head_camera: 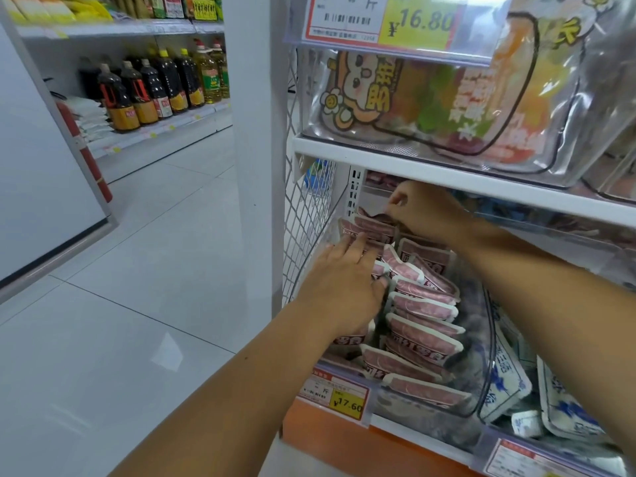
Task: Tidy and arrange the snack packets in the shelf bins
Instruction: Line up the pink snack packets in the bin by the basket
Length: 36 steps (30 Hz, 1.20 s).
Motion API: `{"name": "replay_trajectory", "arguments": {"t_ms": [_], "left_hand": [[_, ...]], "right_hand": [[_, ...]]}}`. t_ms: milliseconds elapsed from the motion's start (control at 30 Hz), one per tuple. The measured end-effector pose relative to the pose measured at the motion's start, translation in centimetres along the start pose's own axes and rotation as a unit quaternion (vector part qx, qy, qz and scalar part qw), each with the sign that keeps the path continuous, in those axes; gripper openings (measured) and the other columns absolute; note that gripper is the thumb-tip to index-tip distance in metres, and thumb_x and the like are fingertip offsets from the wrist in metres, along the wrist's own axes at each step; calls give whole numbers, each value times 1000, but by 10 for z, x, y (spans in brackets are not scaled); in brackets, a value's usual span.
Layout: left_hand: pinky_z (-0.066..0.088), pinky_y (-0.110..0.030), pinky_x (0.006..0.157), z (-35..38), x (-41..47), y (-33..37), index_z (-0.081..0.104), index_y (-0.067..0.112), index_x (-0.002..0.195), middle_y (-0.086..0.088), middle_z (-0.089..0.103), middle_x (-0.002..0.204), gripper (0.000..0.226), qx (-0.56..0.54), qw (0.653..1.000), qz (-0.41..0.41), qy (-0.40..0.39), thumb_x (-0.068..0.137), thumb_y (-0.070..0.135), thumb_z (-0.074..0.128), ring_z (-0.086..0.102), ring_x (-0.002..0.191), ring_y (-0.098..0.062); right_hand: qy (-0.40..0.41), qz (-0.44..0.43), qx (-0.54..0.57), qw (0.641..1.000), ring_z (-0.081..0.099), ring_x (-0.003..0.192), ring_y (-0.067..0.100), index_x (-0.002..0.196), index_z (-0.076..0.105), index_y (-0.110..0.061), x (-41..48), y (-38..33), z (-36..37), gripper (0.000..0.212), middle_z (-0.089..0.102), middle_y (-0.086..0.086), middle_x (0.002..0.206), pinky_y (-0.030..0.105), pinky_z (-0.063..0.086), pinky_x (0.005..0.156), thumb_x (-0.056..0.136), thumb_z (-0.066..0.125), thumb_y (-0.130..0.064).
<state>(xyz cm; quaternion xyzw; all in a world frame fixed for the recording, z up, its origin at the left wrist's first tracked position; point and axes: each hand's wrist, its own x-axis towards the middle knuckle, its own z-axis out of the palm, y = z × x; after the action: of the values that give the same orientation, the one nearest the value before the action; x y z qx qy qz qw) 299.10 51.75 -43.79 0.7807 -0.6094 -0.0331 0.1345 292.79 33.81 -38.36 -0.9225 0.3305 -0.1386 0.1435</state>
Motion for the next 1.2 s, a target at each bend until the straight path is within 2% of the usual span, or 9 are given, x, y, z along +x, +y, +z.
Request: {"name": "replay_trajectory", "arguments": {"t_ms": [133,333,500,633,800,867,967,1100,1200], "left_hand": [[1,-41,121,-3,-4,1,9,19,154,-6,-1,162,61,1,1000,-7,-18,101,44,27,-4,148,-21],[1,-41,121,-5,-5,3,8,18,154,-7,-1,162,61,-2,1000,-6,-19,101,43,27,-4,148,-21],[1,-41,121,-7,-7,5,10,17,154,-8,1,162,61,-2,1000,-8,-17,102,44,27,-2,149,-21],[-1,-35,121,-16,-20,8,10,15,154,-6,1,162,60,-26,1000,-8,-13,103,40,27,-3,148,-19],[1,-25,116,-27,-48,10,14,15,153,-3,10,161,56,-50,998,4,-35,104,34,31,4,148,-17],[1,-20,113,-31,-59,10,17,17,153,-1,12,161,55,-64,997,12,-35,104,34,32,6,146,-14],[-7,-10,102,-35,-74,9,16,19,153,1,11,161,55,-67,996,33,-38,104,32,34,5,146,-11],[-10,-5,96,-34,-80,6,24,18,152,-1,21,158,50,-47,997,55,-30,104,29,35,11,144,-14],[-12,-7,102,-33,-85,3,24,20,152,2,18,160,50,-33,997,70,-24,104,27,36,9,146,-13]], "right_hand": [[-112,-38,-53,992,66,87,18,107,72,-14,-10,-9,-2,21,72,3,100,31,50,82,92,62,-25],[-32,-44,-8,999,62,92,19,111,71,-12,-1,-13,17,21,71,8,108,27,43,79,94,58,-16],[-111,-53,-36,992,56,94,15,115,69,-13,0,-14,12,23,68,6,115,22,34,77,95,58,-18],[-15,-80,3,997,63,91,17,109,70,-15,-18,-15,-1,21,67,1,98,25,40,74,92,63,-25],[-127,-42,-57,989,62,79,6,97,73,-23,-41,-28,-2,16,67,-12,89,21,42,66,86,70,-34],[-94,-24,-102,990,61,90,13,103,72,-23,-37,-32,9,18,67,-8,100,23,42,74,85,71,-28],[-26,-9,-93,995,64,96,19,95,75,-24,-30,-40,21,12,71,-3,106,29,50,85,85,70,-20],[-65,-6,-30,997,64,77,11,89,76,-21,-30,-39,21,6,74,-2,93,21,43,70,84,72,-21],[-103,-17,-7,995,66,62,8,96,72,-22,-42,-39,6,11,72,-6,80,21,42,58,87,69,-27]]}}
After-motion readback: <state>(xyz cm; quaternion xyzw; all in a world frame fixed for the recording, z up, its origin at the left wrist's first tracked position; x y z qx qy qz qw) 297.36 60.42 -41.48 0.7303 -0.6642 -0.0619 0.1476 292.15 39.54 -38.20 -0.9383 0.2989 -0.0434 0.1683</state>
